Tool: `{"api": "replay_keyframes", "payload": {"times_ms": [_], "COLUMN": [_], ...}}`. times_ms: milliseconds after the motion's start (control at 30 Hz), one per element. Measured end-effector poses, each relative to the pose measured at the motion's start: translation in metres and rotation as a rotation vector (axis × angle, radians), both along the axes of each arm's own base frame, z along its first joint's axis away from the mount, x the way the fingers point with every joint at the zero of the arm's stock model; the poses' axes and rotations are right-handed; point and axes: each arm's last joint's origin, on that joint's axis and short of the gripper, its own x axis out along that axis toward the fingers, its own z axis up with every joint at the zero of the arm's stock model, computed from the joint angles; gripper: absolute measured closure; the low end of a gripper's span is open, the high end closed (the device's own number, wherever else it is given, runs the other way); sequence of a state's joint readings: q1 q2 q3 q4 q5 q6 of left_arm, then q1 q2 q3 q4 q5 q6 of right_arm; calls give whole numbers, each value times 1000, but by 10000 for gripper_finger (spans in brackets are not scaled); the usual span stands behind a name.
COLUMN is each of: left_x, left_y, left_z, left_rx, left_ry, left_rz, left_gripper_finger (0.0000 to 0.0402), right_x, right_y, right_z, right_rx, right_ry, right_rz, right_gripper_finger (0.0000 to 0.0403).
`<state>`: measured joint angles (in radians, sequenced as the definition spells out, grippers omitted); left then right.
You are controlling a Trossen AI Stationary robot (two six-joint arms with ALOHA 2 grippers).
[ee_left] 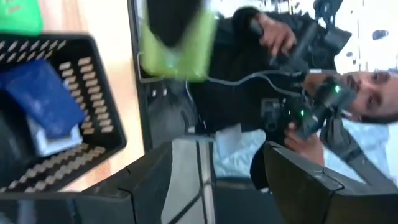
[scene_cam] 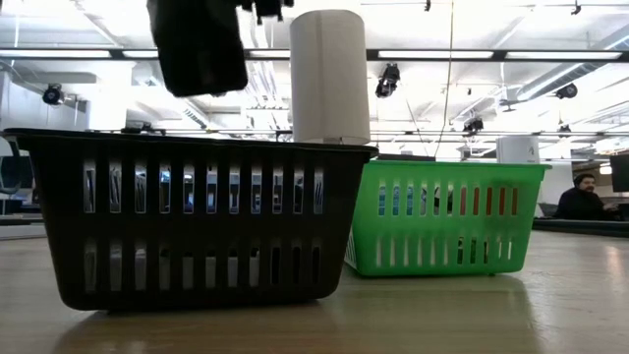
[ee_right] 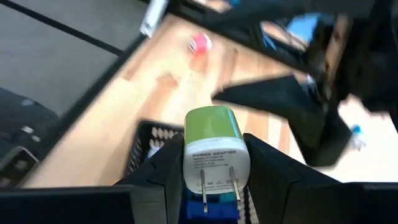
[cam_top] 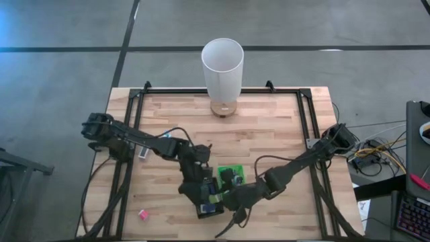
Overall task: Pick & Place Office items
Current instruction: Put the green charger adapter into the green bin
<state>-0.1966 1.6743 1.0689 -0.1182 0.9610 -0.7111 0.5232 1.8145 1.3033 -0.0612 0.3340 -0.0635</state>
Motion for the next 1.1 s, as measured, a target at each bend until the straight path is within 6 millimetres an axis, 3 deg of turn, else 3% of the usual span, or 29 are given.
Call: {"api": "replay_keyframes", "payload": {"times_ms": [267, 500, 733, 1100], "left_x": [-25, -39, -45, -46], "left_y": [16, 21, 24, 27], "left_z": [-3, 1, 2, -3], "left_rx": [123, 321, 360, 400], "left_ry": [66, 131, 217, 353], "left_rz": [-44, 66, 163, 344], "left_gripper_finger": [150, 149, 149, 149], "right_x": [-6, -18, -32, -26], "right_y": [-8, -22, -35, -32], "right_z": [-6, -22, -33, -32], "right_rx": [-69, -92, -36, 166], "right_ry": [67, 258, 438, 496], "right_rz": [-142, -290, -452, -387], "right_gripper_finger": [275, 275, 275, 275]}}
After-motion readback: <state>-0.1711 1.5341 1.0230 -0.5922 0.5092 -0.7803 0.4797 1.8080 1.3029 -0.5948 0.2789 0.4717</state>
